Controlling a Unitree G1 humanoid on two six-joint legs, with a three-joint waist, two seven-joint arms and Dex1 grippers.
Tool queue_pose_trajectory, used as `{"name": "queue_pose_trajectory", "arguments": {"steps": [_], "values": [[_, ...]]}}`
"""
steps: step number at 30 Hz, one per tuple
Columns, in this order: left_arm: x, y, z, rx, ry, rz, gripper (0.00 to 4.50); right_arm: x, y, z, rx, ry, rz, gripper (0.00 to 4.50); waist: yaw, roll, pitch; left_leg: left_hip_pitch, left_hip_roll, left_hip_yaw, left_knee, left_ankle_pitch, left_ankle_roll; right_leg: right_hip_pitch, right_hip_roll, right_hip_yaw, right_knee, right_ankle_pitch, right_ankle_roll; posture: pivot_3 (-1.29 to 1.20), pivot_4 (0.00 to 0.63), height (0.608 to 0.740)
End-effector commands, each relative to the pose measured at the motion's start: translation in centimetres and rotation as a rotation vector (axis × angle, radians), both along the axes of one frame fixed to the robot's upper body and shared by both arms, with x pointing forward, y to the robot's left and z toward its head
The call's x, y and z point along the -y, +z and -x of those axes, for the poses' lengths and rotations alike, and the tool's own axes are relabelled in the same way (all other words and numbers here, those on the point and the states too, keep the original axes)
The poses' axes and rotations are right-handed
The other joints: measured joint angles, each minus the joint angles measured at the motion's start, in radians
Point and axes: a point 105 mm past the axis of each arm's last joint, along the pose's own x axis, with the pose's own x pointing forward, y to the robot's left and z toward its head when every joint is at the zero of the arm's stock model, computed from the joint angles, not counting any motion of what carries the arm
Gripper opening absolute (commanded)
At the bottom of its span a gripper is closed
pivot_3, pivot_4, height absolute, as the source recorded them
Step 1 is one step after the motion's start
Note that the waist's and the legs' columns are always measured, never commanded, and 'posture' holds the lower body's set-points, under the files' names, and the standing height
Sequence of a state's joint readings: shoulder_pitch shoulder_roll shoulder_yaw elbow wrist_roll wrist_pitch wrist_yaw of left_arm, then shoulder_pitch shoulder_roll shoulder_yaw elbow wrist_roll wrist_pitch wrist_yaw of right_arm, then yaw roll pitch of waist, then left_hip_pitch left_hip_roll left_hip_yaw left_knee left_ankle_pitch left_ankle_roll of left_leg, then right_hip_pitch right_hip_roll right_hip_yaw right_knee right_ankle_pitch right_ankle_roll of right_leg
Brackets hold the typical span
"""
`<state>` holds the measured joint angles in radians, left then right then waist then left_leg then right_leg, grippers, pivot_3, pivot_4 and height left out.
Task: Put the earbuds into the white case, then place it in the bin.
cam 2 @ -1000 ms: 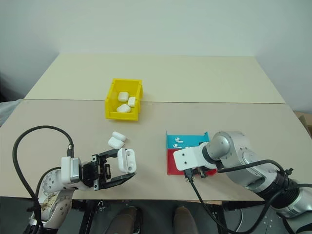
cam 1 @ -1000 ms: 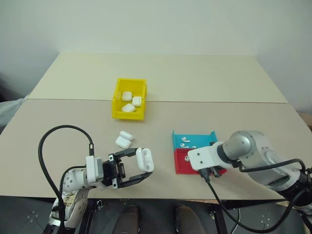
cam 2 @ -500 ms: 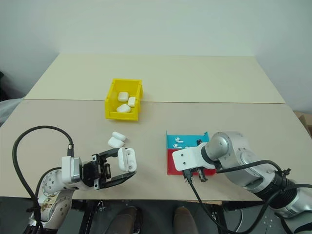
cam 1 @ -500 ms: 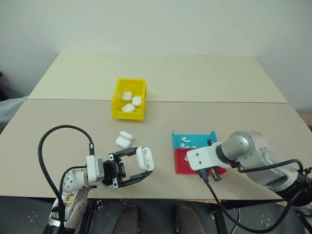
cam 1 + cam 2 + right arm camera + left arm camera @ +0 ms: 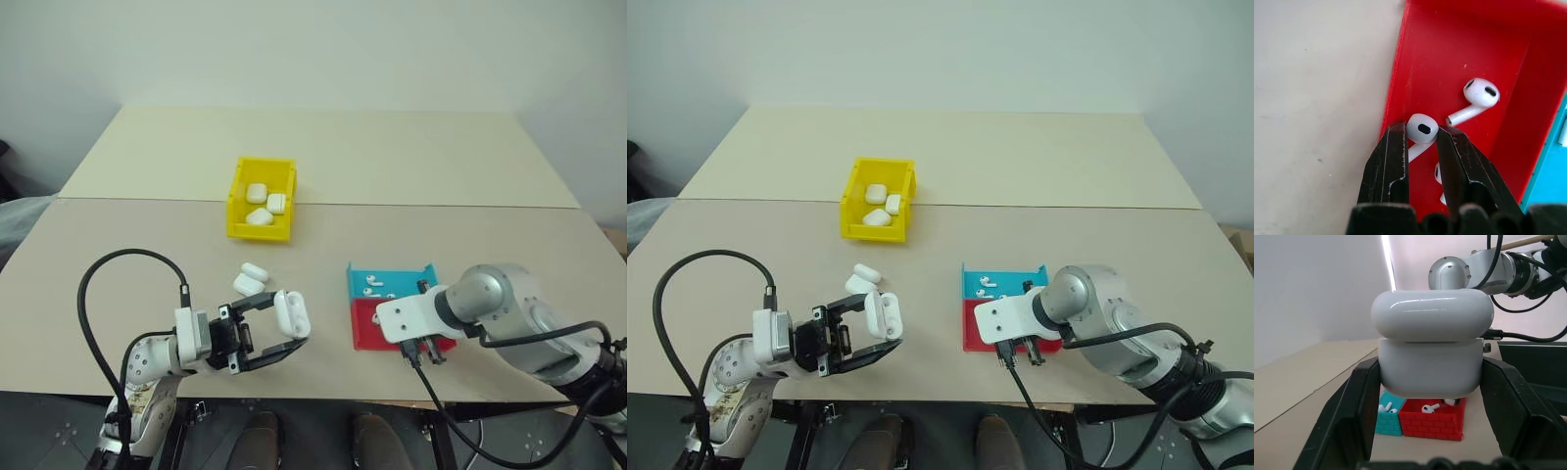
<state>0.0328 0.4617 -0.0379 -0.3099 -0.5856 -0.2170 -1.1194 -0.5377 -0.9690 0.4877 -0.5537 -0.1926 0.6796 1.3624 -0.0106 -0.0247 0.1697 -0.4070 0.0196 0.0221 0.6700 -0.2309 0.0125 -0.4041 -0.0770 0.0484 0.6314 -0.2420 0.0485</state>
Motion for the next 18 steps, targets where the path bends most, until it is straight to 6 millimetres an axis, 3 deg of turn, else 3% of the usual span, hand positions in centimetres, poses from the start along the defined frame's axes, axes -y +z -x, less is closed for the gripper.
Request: {"name": "queue_pose_trajectory", "arguments": {"steps": [1, 4, 8, 14, 18], "values": [[1.2, 2.9, 0.2, 0.064, -0.067, 0.062, 2.77, 0.7, 6.7, -0.6, 0.143, -0.088, -0.177, 0.86, 0.000, 0.000, 0.000, 0.000, 0.000, -0.001, 0.000, 0.000, 0.000, 0.000, 0.000, 0.000, 0.000, 0.000, 0.000, 0.00, 0.150, 0.740], [2.1, 4.6, -0.1, 0.077, -0.124, 0.097, 2.77, 1.6, 11.0, -0.6, 0.220, -0.149, -0.338, 0.86, 0.005, 0.000, 0.000, 0.000, 0.000, -0.004, 0.001, 0.000, 0.000, 0.001, 0.000, 0.000, 0.000, 0.001, 0.001, 0.00, 0.150, 0.740], [3.6, 7.1, -0.3, 0.065, -0.245, 0.140, 2.77, 2.0, 17.0, 0.6, 0.344, -0.071, -0.667, 0.86, 0.005, 0.000, 0.000, 0.000, -0.001, -0.004, 0.001, 0.000, 0.000, 0.002, 0.001, -0.002, -0.001, 0.001, 0.001, 0.00, 0.150, 0.740], [4.8, 9.4, -0.5, 0.024, -0.336, 0.156, 2.77, 1.8, 20.9, 3.2, 0.501, 0.197, -1.088, 0.86, -0.004, -0.001, 0.000, -0.001, -0.001, -0.005, 0.001, 0.000, 0.000, 0.003, 0.001, -0.002, 0.000, 0.001, 0.001, 0.00, 0.150, 0.740], [4.9, 9.4, -0.5, 0.012, -0.365, 0.119, 2.77, 0.6, 21.2, 4.1, 0.510, 0.340, -1.276, 0.86, -0.006, 0.000, 0.000, 0.000, -0.001, -0.007, 0.001, 0.000, 0.000, 0.003, 0.001, -0.002, 0.001, 0.001, 0.001, 0.00, 0.150, 0.740]]}}
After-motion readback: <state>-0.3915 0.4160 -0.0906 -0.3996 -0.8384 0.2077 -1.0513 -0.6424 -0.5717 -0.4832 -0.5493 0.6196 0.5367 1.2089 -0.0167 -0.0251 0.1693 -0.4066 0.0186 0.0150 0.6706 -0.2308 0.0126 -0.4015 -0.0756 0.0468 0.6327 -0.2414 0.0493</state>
